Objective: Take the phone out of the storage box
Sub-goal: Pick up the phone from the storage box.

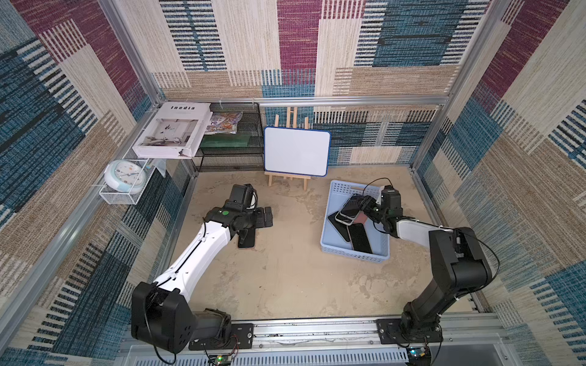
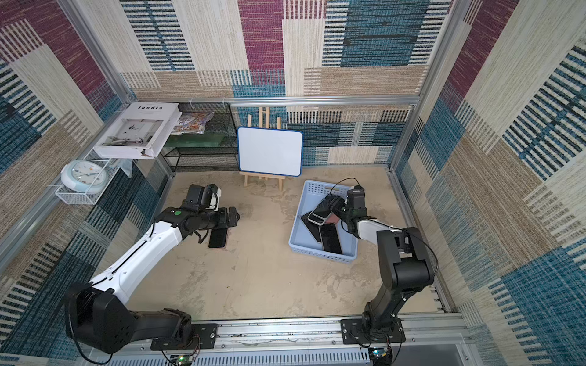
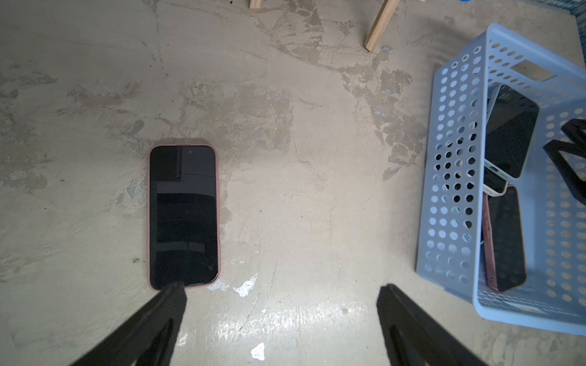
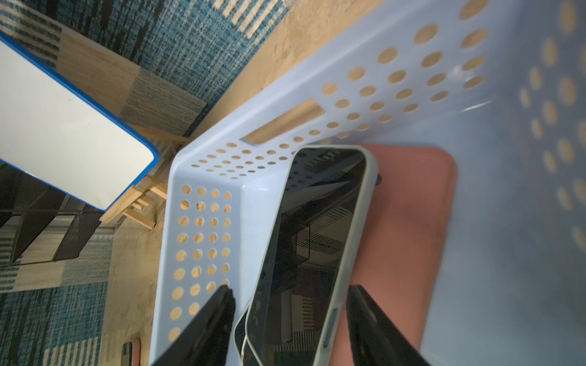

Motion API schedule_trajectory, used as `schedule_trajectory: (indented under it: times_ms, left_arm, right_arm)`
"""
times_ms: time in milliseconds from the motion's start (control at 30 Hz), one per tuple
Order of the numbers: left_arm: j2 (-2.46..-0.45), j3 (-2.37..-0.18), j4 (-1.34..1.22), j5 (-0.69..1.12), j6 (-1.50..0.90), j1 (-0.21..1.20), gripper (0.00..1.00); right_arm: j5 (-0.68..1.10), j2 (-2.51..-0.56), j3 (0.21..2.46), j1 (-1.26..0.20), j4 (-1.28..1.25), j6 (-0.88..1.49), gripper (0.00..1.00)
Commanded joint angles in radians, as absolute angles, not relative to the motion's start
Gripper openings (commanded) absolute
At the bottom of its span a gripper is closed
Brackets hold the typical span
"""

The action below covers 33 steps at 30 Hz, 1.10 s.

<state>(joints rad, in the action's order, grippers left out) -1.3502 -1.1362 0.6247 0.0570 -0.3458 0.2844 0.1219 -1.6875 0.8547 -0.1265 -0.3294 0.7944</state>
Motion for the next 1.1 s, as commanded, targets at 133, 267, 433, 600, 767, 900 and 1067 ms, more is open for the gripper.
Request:
schedule_trajectory:
  times_ms: [133,267,433,600,767,900,1067]
  left_arm:
    - [-1.338,-1.13,0.605,0.067,-0.352,0.288,0.99]
    - [-1.326,-1.124,0.613,0.063,-0.347,0.288,0.99]
    - [-1.318,-1.123,0.619,0.049,-0.337,0.288,0.99]
    - [-1.326,-1.124,0.616,0.049,-0.334,0.288,0.99]
    - [-1.334,-1.119,0.607,0.055,-0.337,0.288,0.99]
    - [-1.337,-1.118,0.604,0.055,-0.336,0.288,0.99]
    - [-1.344,-1.116,0.601,0.057,-0.337,0.289,0.99]
  right_arm:
    - [0.114,-1.76,0.908,-0.126,-0.275,0.79,0.61]
    - [0.159,-1.82,0.934,-0.123,-0.314,0.792,0.51]
    - [0.203,-1.862,0.93,-0.119,-0.38,0.808,0.44]
    - [0.217,-1.862,0.902,-0.118,-0.439,0.818,0.38]
    - [0.222,-1.848,0.895,-0.117,-0.478,0.808,0.33]
    - [0.238,-1.852,0.907,-0.118,-0.488,0.808,0.27]
    - [0.248,-1.852,0.911,-0.119,-0.508,0.807,0.18]
